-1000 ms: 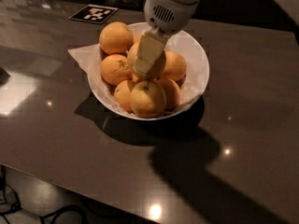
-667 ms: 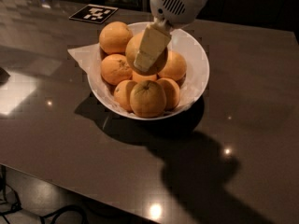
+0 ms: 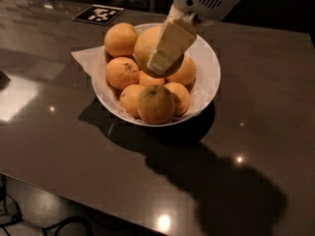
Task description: Pick orange from white bowl
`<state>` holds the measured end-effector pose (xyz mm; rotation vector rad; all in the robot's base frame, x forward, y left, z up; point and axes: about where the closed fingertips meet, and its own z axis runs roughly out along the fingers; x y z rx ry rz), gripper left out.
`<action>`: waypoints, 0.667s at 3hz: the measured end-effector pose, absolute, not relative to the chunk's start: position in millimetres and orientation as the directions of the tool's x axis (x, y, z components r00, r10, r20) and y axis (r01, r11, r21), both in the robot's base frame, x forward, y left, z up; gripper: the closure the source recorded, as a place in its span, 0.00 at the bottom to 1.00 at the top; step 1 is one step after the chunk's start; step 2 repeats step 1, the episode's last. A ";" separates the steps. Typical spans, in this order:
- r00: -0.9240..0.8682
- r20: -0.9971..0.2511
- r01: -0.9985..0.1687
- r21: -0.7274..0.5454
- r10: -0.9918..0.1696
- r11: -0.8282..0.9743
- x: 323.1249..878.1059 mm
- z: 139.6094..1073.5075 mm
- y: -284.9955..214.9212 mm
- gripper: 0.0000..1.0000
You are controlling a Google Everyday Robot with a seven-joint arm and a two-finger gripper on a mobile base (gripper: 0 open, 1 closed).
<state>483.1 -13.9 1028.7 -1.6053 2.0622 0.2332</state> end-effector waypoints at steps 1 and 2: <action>-0.167 -0.509 -0.941 -0.172 -0.844 0.290 468.8 1033.7 -26.9 1.00; -0.167 -0.509 -0.941 -0.172 -0.844 0.290 468.8 1033.7 -26.9 1.00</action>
Offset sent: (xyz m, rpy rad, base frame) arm 0.0000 0.0000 0.0000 0.0000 0.0000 0.0000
